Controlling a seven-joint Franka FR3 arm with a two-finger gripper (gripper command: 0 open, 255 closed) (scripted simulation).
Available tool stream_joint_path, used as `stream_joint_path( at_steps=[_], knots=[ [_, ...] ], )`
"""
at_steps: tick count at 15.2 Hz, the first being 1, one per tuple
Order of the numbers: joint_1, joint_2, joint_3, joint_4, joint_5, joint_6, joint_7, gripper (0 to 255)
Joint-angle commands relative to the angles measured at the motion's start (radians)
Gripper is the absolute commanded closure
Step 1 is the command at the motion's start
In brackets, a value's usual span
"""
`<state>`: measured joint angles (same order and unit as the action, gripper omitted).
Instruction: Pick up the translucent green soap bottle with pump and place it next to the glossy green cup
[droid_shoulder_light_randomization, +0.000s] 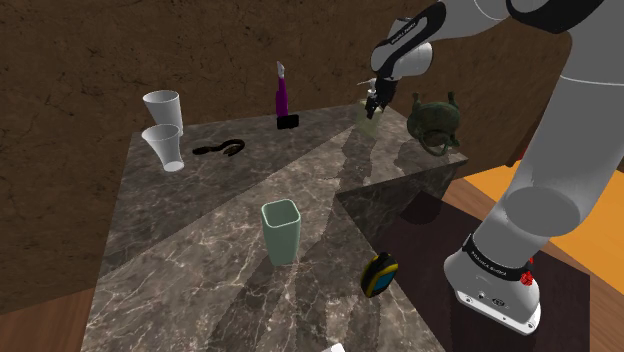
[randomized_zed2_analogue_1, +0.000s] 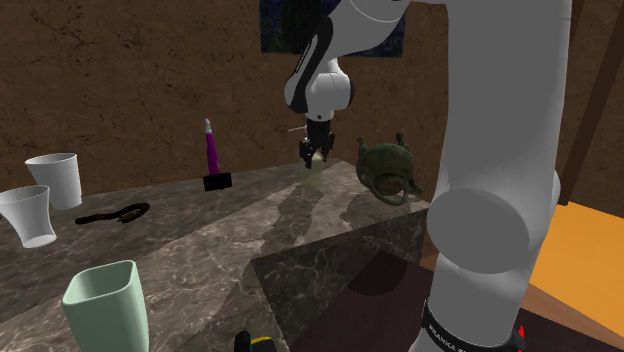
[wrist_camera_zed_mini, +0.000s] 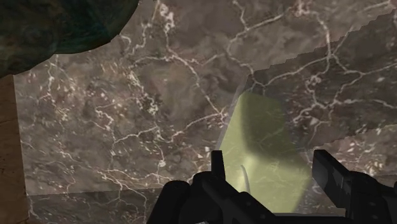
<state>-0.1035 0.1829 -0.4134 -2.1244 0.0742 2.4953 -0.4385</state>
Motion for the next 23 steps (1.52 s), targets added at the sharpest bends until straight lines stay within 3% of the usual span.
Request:
stream_joint_path(
  at_steps=[1, 23],
  knots=[
    [0.0, 0.001, 0.0, 0.0, 0.0, 0.0, 0.0, 255],
    [0.017, -0.136, -0.013, 0.139, -0.084, -0.262, 0.052, 255]
  ],
)
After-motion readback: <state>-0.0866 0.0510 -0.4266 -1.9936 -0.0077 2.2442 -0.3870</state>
